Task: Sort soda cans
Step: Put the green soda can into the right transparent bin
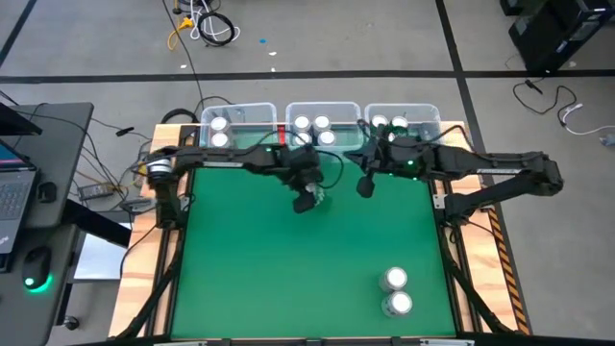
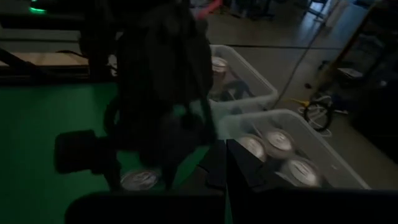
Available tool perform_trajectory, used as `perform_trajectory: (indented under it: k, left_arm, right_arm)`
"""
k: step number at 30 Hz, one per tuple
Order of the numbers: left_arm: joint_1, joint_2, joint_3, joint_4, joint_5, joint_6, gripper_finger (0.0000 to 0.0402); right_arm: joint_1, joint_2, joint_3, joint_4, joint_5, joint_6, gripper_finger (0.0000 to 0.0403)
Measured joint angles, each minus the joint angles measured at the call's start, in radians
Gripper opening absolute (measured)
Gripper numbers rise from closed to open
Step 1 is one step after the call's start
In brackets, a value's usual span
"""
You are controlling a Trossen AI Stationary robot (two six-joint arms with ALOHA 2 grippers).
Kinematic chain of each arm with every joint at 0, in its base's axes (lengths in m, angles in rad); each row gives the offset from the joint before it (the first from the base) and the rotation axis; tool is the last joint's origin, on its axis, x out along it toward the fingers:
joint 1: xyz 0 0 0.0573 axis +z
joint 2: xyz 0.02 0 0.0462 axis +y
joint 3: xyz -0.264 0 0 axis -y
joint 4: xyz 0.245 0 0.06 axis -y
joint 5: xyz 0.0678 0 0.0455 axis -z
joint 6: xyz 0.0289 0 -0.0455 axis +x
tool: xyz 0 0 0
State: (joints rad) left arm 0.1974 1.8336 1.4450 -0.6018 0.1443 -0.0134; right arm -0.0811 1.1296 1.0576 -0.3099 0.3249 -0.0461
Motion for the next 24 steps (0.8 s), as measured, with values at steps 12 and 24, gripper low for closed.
perform_trajectory:
  k: [12, 24]
  left_arm:
    - [0.000, 0.242, 0.329, -0.109, 0.045, 0.120, 0.0286]
    - [-0.001, 0.260, 0.516, -0.388, 0.011, 0.225, 0.0286]
  right_arm:
    - [-0.001, -0.163, 0.000, -0.182, 0.053, 0.068, 0.0000]
    - [0.000, -0.170, 0.000, -0.194, 0.052, 0.078, 0.0000]
